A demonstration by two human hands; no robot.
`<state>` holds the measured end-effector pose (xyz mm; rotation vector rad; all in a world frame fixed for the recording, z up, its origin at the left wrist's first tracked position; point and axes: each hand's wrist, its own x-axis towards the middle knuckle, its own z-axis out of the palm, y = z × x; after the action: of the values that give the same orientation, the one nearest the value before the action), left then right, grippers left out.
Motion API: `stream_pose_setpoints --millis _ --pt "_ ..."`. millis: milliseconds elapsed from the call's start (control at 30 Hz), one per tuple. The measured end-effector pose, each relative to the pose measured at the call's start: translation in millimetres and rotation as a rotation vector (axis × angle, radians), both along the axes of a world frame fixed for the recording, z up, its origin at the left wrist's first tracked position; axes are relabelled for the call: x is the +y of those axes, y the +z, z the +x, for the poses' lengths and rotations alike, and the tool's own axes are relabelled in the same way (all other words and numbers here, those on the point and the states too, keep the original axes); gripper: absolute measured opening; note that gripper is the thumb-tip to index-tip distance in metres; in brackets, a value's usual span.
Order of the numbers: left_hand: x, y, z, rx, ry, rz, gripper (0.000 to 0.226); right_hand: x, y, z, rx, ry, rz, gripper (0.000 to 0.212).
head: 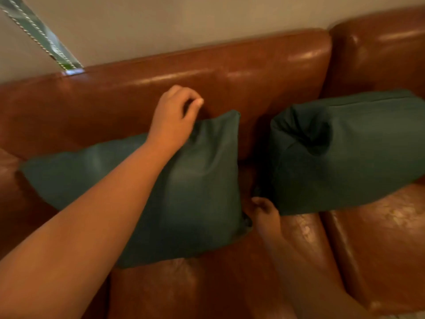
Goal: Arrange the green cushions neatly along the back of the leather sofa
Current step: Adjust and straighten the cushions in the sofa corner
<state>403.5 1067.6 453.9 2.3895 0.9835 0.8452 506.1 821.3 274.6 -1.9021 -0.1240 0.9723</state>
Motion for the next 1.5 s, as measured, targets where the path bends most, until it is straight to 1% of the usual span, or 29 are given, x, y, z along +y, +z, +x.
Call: stream_pose_setpoints --millis 67,133,167,233,300,333,400,433,500,533,567,600,633,667,733,767,800,867,900,933,1033,1100,1167,1233,1267,1333,1367,1433,1500 --pt "6.1 8.4 -49.0 0.0 0.111 0.036 0.017 26.1 36.1 13.6 -0.12 0.014 0.114 0.025" --pt "15.8 9.5 -117.1 0.099 0.237 0.051 0.021 54.5 75.9 26.0 -0.191 0.076 0.259 0.022" --pt "19.9 11.8 -152.3 0.173 0.304 0.057 0.026 67.9 94.6 30.1 -0.175 0.11 0.323 0.02" --pt "28.8 14.4 -217.4 0.3 0.422 0.046 0.035 92.4 126.7 36.5 -0.08 0.183 0.404 0.021" --pt "30.2 11.2 -268.2 0.291 0.516 -0.018 0.03 111.4 144.0 40.6 -0.025 0.275 0.388 0.026" --pt "27.6 9.4 -288.7 0.249 0.57 -0.093 0.026 118.2 146.7 42.2 -0.018 0.321 0.369 0.03" --pt "20.1 5.6 -316.7 0.128 0.662 -0.277 0.027 125.0 152.5 43.4 0.002 0.351 0.344 0.036" --pt "16.1 4.0 -323.4 0.061 0.677 -0.402 0.029 126.0 154.8 44.5 0.015 0.35 0.344 0.037" --pt "4.0 3.6 -320.9 -0.128 0.638 -0.738 0.032 124.2 160.7 47.8 0.049 0.341 0.359 0.04" --pt "-1.5 4.0 -316.3 -0.208 0.611 -0.874 0.033 123.5 162.3 49.5 0.061 0.341 0.371 0.049" --pt "-5.0 2.8 -312.7 -0.253 0.59 -0.935 0.033 123.7 163.7 49.6 0.051 0.339 0.364 0.066" --pt "-6.7 -0.2 -306.5 -0.274 0.564 -0.936 0.032 123.5 163.9 52.2 0.029 0.331 0.358 0.08" --pt "-7.3 -3.4 -301.8 -0.3 0.548 -0.919 0.031 123.5 164.1 54.3 0.015 0.32 0.357 0.088" --pt "-8.1 -6.9 -298.4 -0.324 0.549 -0.883 0.029 124.7 161.9 55.3 0.01 0.314 0.357 0.091" --pt "-8.2 -13.6 -289.4 -0.38 0.585 -0.82 0.029 126.4 162.6 57.4 -0.007 0.292 0.342 0.09" --pt "-7.6 -17.0 -285.1 -0.42 0.607 -0.811 0.029 127.9 164.7 56.9 -0.017 0.283 0.334 0.085" --pt "-7.3 -19.5 -280.7 -0.466 0.63 -0.813 0.029 129.2 166.8 55.4 -0.029 0.284 0.328 0.073" --pt "-5.7 -24.4 -274.8 -0.543 0.667 -0.822 0.028 131.3 170.1 50.3 -0.05 0.275 0.322 0.038" --pt "-4.9 -25.3 -272.2 -0.559 0.681 -0.814 0.027 132.0 170.0 48.5 -0.074 0.261 0.313 0.026" --pt "-4.1 -25.4 -269.1 -0.558 0.696 -0.796 0.026 132.4 168.3 48.4 -0.096 0.252 0.297 0.021" --pt "-1.4 -23.5 -265.9 -0.52 0.774 -0.731 0.023 132.5 166.9 49.3 -0.18 0.254 0.237 0.023" --pt "2.0 -22.0 -274.6 -0.472 0.845 -0.664 0.019 132.9 166.3 49.6 -0.264 0.218 0.22 0.023" --pt "0.9 -21.0 -284.6 -0.377 0.885 -0.576 0.015 133.5 166.5 45.3 -0.332 0.167 0.212 0.033" --pt "-4.6 -22.0 -287.4 -0.285 0.905 -0.5 0.013 134.3 166.0 36.8 -0.373 0.11 0.208 0.036" --pt "-7.7 -25.2 -287.6 -0.273 0.917 -0.469 0.013 134.5 165.5 30.7 -0.38 0.079 0.196 0.036" --pt "-16.4 -27.8 -284.9 -0.319 0.948 -0.407 0.015 131.6 165.1 17.2 -0.42 0.025 0.17 0.035" --pt "-22.1 -28.5 -284.3 -0.334 0.966 -0.363 0.018 126.6 164.5 11.1 -0.478 0.005 0.163 0.035" --pt "-40.1 -26.5 -278.4 -0.258 0.959 -0.228 0.026 109.4 159.1 -2.0 -0.677 0.035 0.194 0.035" --pt "-66.2 -23.0 -258.6 -0.103 0.807 -0.066 0.035 88.0 147.3 -25.6 -0.917 0.19 0.242 0.039"
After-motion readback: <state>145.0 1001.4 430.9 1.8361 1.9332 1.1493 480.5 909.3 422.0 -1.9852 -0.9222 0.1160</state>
